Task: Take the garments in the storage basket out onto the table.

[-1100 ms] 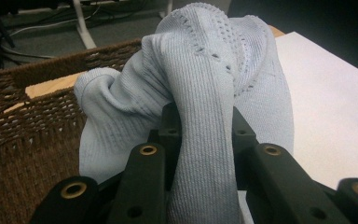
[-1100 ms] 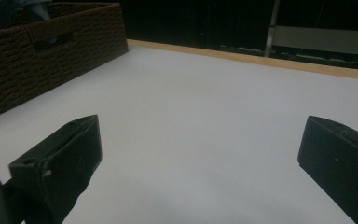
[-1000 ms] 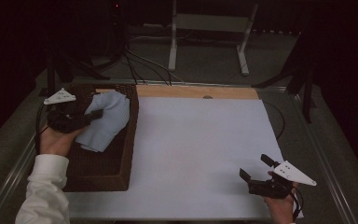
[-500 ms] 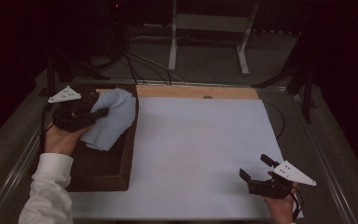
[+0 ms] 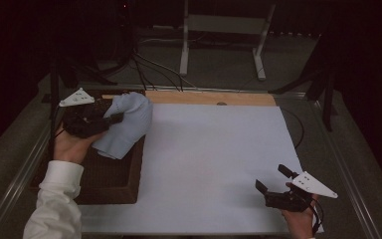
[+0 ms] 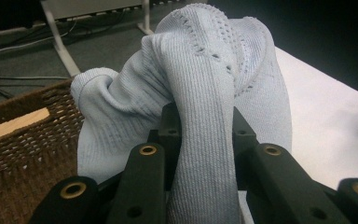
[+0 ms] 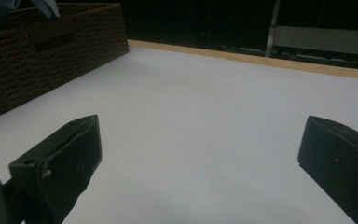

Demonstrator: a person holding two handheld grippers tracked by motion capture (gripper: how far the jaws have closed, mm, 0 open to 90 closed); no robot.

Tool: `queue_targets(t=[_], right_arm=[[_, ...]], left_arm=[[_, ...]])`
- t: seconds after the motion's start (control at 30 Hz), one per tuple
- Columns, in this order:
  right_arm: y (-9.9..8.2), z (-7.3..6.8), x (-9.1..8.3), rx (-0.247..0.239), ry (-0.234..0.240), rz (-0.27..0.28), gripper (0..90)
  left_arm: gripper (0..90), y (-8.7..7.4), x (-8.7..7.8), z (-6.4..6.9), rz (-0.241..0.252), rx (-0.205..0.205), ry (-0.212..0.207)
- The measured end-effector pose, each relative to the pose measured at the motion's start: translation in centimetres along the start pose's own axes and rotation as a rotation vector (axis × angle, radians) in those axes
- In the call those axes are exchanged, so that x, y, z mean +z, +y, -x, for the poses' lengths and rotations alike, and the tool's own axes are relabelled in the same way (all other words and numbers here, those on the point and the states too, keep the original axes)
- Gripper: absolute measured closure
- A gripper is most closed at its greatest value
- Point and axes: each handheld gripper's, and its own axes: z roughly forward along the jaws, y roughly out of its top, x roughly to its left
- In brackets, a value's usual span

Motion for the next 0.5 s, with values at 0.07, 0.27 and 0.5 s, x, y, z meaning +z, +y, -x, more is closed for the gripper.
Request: queue_targets(t=[0.07,0.27,0.5], right_arm=[[0.0,0.0,0.0,0.0,0.001,0.0,0.0],[0.0,0.0,0.0,-0.001,0.0,0.0,0.0],[0.0,0.0,0.0,-0.002,0.0,0.002,0.0]], left_arm=[[74.7,0.1,0.1,0.1,0.002,0.003,-0.004],[74.7,0.5,0.3,0.5,0.016,-0.001,-0.03],[74.7,0.9,0.8,1.1,0.024,0.007,-0.053]])
